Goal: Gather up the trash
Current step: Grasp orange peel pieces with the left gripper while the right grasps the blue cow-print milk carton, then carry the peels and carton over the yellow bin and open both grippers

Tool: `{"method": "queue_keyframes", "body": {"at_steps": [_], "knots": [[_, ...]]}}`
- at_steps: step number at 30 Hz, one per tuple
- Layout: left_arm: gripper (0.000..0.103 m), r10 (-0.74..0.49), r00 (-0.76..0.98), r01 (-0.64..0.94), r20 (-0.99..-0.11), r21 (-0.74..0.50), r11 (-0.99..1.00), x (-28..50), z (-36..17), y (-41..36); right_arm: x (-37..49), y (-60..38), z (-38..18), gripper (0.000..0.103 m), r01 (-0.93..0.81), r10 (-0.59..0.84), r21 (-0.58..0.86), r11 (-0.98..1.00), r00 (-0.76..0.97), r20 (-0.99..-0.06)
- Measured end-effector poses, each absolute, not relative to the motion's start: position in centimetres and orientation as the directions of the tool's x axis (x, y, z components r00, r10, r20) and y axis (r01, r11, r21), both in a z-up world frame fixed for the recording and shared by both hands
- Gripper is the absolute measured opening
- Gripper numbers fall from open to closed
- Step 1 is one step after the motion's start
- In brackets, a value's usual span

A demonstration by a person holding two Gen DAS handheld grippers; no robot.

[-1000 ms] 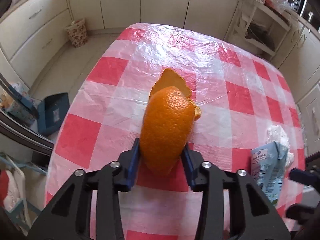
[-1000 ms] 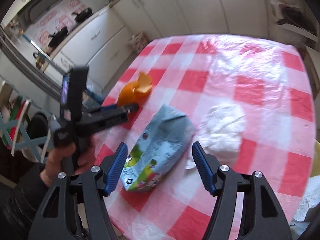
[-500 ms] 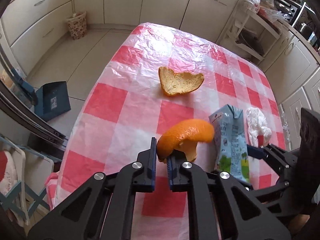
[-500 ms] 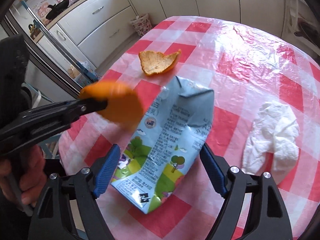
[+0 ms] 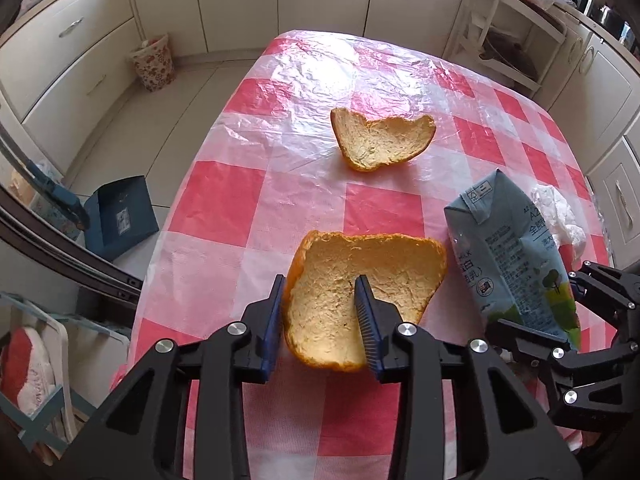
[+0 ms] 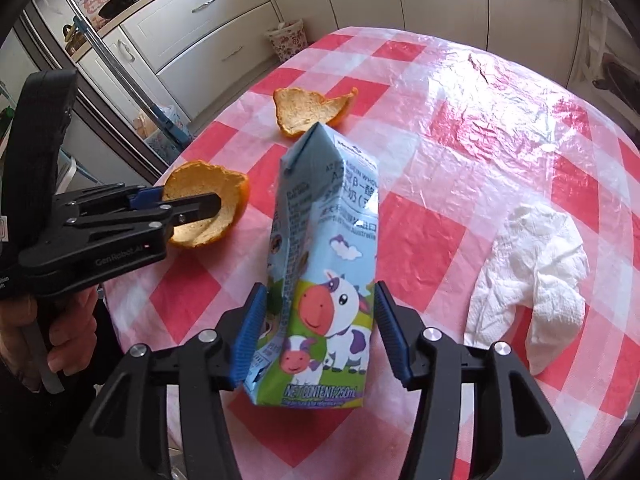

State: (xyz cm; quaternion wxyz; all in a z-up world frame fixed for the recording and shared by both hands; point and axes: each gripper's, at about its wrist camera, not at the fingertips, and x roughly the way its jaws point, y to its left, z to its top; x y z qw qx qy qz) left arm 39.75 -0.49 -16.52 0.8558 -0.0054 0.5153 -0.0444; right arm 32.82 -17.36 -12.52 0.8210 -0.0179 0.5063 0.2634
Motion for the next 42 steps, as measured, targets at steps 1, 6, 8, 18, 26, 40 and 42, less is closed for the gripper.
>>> {"method": "queue_keyframes", "body": {"at_steps": [1, 6, 8, 18, 26, 40, 42], "knots": [[0.021, -0.083, 0.466, 0.071, -0.881, -0.056, 0.996, 39.7, -16.5, -0.5, 32.8, -17.1, -12.5, 0.042, -0.463, 0.415, 0.23, 0.856, 0.35, -0.84], [0.009, -0.126, 0.493, 0.082, -0.861, -0.098, 0.992, 39.0, -15.7, -0.6, 33.1, -16.7, -12.3, 0.039, -0.485, 0.424, 0.221, 0.846, 0.36, -0.831], [0.009, -0.148, 0.493, 0.071, -0.858, -0.13, 0.989, 38.6, -15.5, -0.3, 33.3, -17.0, -12.1, 0.037, -0.483, 0.439, 0.238, 0.843, 0.362, -0.822], [0.008, -0.195, 0.548, 0.018, -0.814, -0.221, 0.975, 34.2, -12.7, 1.3, 30.0, -20.8, -7.1, 0.037, -0.462, 0.501, 0.275, 0.843, 0.491, -0.712], [0.008, -0.292, 0.603, 0.162, -0.743, -0.245, 0.956, 30.0, -7.7, -4.1, 26.0, -34.8, -4.5, 0.037, -0.218, 0.335, 0.257, 0.942, 0.68, -0.652], [0.008, -0.522, 0.452, 0.467, -0.723, -0.306, 0.83, 30.8, -6.7, -25.2, 26.7, -54.9, -15.9, 0.037, 0.342, -0.036, 0.166, 0.925, 0.513, -0.857], [0.008, -0.526, 0.43, 0.479, -0.733, -0.309, 0.822, 31.7, -7.6, -28.0, 28.3, -55.8, -17.4, 0.037, 0.349, -0.04, 0.15, 0.925, 0.483, -0.875]]}}
